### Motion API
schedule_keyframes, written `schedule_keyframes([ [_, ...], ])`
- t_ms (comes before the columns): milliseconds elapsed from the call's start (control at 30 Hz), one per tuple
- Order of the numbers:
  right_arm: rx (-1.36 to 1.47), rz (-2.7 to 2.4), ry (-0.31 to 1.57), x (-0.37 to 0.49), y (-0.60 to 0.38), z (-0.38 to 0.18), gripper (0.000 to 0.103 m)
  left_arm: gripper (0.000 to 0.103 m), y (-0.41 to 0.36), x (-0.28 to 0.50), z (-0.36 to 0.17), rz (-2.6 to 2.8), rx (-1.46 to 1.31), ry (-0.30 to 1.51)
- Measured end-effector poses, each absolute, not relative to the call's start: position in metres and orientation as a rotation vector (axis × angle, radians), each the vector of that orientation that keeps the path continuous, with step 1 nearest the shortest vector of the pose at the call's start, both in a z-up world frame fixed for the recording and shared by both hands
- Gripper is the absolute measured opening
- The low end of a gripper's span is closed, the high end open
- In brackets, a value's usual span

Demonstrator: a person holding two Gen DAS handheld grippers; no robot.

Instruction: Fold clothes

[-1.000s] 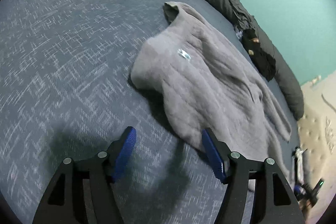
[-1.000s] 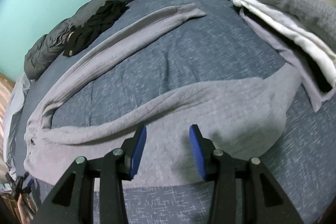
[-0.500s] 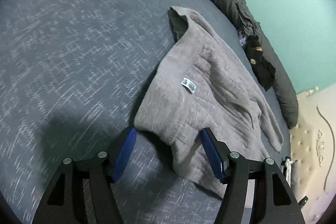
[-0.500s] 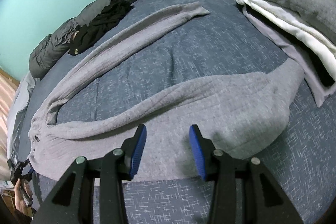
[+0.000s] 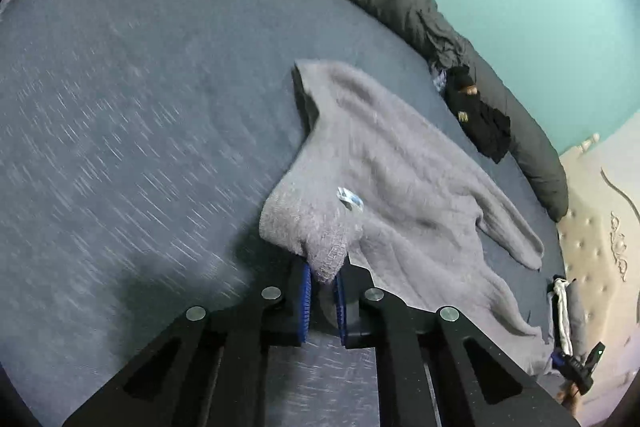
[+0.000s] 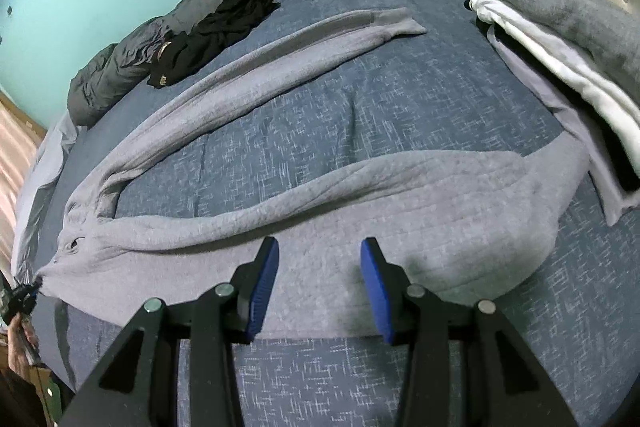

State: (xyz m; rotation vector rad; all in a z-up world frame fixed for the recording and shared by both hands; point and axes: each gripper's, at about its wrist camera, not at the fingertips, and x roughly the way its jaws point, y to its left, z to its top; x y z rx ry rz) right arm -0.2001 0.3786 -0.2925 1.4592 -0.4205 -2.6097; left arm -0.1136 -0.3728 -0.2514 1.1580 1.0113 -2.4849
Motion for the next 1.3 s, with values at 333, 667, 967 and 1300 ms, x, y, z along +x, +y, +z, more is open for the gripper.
schedule_keyframes([
  [333, 1.697, -2.458, -0.419, -0.200, 0.395, -0.317, 0.043, 0.013, -0.383, -0.089, -0.275, -2.423, 1.273, 0.970],
  [667, 1.788, -2.474, -0.638, -0.181, 0.455, -0.341, 0.058, 0.047, -0.374, -0.084, -0.286, -2.385, 1.286, 1.061],
  [967, 1.734, -2.437, -0.859, -0.179, 0.464, -0.371, 0.060, 0.054, -0.368, -0.093, -0.318, -2.314, 1.361, 1.199],
  [1300, 1.639, -2.435, -0.994, -0.180, 0.473, -0.374, 0.037, 0.034, -0.368, -0.100, -0.336, -2.287, 1.319, 1.210],
])
